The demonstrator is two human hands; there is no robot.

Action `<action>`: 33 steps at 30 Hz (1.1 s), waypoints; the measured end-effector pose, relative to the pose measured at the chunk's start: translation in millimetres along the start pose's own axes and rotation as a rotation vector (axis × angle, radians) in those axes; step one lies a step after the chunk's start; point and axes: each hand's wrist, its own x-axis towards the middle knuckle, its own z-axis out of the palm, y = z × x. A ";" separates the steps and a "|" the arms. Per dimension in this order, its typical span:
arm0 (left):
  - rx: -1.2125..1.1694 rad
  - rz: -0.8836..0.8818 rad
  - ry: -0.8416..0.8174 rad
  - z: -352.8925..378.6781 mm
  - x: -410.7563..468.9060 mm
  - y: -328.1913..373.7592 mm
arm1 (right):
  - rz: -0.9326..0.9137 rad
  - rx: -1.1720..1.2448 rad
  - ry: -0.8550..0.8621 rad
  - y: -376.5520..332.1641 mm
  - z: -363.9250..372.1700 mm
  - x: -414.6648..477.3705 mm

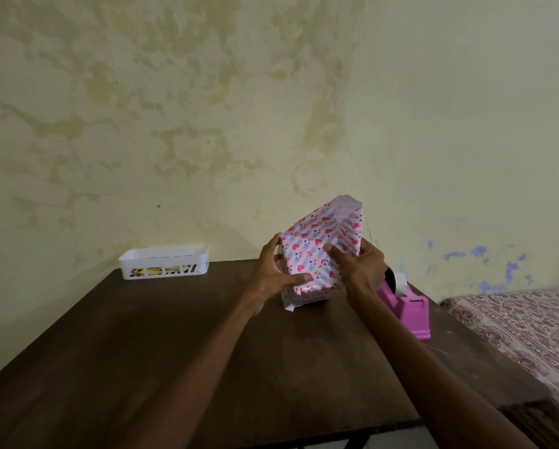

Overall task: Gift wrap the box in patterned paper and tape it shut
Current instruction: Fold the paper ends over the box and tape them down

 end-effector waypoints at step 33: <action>0.216 0.073 0.027 -8.4 -2.9 -1.9 | -0.010 0.028 0.040 0.0 4.8 -2.1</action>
